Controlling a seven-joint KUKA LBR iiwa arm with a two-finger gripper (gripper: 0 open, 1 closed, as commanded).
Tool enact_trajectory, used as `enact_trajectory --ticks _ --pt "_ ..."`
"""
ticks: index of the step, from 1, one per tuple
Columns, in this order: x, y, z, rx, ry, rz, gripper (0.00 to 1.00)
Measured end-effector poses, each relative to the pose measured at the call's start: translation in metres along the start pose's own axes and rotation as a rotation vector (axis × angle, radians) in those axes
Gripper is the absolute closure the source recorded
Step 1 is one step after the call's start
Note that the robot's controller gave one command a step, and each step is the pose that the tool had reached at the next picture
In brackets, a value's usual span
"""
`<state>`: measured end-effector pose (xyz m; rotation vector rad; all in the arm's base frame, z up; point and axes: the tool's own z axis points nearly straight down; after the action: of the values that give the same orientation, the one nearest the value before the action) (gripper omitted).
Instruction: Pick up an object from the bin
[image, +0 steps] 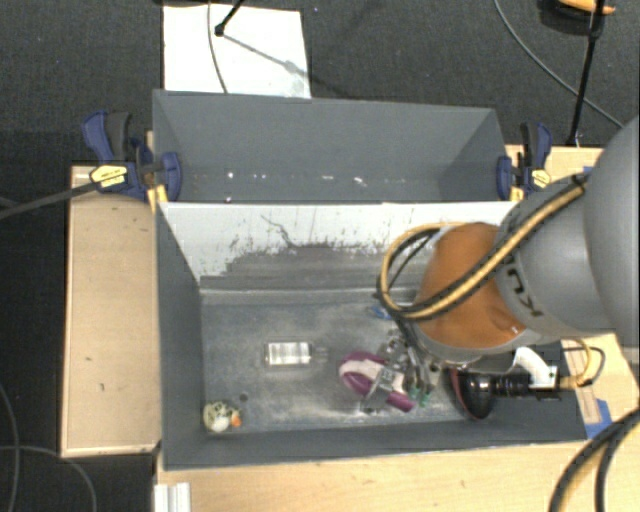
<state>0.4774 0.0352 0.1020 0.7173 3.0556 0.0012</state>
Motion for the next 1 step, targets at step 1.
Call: enact_trajectory --ticks 1 --pt "-0.0014 0.0006 -0.0479 -0.001 -0.001 -0.006 1.0"
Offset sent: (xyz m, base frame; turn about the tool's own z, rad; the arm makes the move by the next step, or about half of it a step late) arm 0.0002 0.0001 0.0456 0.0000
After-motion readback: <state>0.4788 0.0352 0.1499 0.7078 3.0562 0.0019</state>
